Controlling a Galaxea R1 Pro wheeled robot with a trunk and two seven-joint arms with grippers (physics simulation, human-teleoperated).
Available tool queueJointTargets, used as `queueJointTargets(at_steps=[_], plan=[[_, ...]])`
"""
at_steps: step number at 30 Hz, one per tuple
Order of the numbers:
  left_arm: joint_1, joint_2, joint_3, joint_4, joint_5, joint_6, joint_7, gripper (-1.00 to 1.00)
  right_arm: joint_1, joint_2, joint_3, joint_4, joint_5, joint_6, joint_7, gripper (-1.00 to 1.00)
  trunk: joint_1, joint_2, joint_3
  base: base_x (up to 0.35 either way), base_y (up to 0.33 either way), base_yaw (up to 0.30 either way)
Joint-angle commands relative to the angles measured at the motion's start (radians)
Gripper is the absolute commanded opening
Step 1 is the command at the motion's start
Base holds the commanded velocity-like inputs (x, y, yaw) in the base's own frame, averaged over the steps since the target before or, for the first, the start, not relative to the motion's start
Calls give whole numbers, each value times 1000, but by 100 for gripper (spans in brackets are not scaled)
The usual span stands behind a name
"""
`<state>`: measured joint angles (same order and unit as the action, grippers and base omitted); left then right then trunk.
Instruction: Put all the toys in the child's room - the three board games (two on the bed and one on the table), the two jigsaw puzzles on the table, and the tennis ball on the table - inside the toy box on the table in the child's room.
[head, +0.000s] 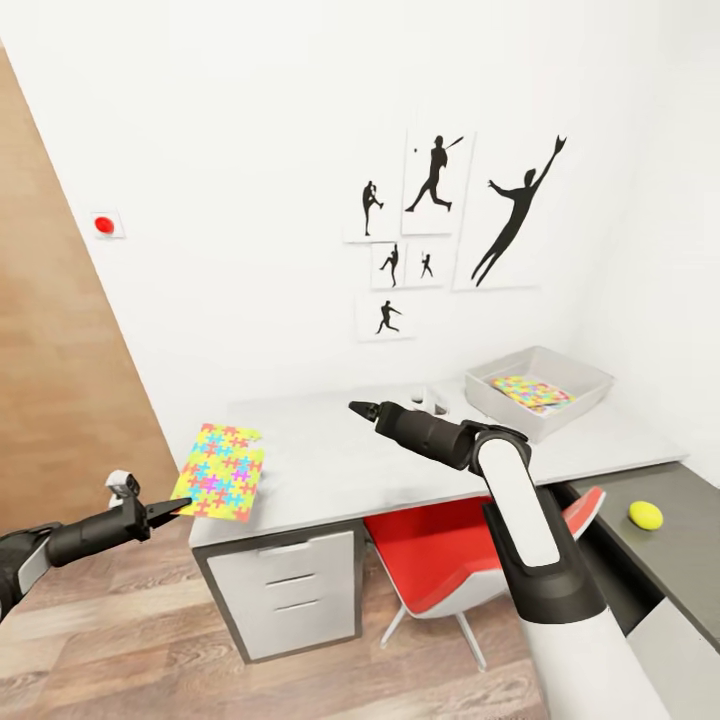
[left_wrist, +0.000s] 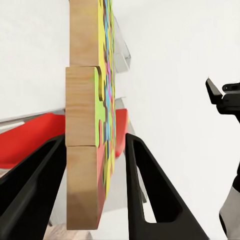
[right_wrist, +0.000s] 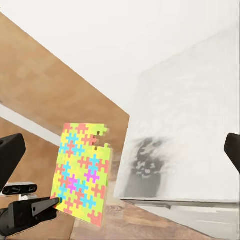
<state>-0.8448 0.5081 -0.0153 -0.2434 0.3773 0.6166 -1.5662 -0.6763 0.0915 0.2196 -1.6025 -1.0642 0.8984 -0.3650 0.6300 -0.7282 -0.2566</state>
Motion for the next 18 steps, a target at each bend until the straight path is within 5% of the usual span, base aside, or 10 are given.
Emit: queueJointTargets(at_steps=[1,18], plan=[[0,4,-2,-1,0,11,-5,-100,2,0,0,-1,-10,1,-11,100,-4,6,3,0,0,-205],[-2,51,-6,-95,-1,47,-5,-100,68,-1,1,-5,-10,2,-6,100,-69,125,62,-60,0,-189]])
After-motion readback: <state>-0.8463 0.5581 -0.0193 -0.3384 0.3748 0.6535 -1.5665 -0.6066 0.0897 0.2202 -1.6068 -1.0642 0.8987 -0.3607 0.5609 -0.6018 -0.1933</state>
